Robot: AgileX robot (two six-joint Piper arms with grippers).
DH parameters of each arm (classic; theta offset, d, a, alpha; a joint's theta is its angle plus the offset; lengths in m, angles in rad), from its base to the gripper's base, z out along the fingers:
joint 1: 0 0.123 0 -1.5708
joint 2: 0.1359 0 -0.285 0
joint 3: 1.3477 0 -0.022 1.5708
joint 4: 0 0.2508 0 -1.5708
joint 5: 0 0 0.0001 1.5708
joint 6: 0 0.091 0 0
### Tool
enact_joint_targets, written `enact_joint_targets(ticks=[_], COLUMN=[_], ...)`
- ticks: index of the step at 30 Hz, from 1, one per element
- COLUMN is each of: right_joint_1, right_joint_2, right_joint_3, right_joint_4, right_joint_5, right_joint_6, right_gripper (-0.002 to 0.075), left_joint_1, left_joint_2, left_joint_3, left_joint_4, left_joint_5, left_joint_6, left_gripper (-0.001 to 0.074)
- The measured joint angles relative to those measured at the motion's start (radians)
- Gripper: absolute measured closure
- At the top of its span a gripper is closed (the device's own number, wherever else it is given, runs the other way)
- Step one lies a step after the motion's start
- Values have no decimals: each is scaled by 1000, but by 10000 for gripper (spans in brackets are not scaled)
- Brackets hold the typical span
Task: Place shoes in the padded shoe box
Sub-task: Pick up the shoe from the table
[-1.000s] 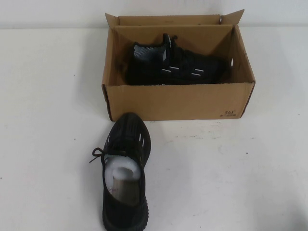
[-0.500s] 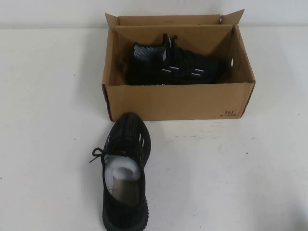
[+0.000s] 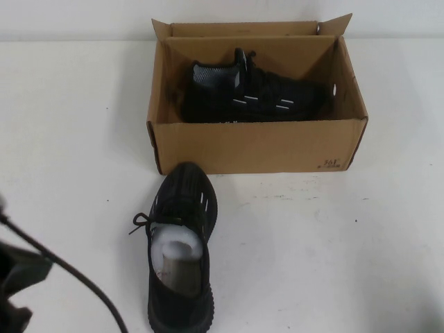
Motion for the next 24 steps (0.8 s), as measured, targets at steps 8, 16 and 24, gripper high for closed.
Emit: enact_joint_targets(ticks=[8,16,24], right_joint_1=[0,0,0], right_joint_2=[0,0,0], right_joint_3=[0,0,0], right_joint_4=[0,0,0], right_joint_5=[0,0,0], right_joint_6=[0,0,0], right_gripper=[733,733,733], left_joint_1=[-31,-290,-400], left_joint_2=[323,535,723], left_joint_3=[-155,-372,-553], left_joint_4=[-100,9,152], left_joint_5=[12,24,130], left_joint_6=[402,473,489], left_gripper=[739,738,467])
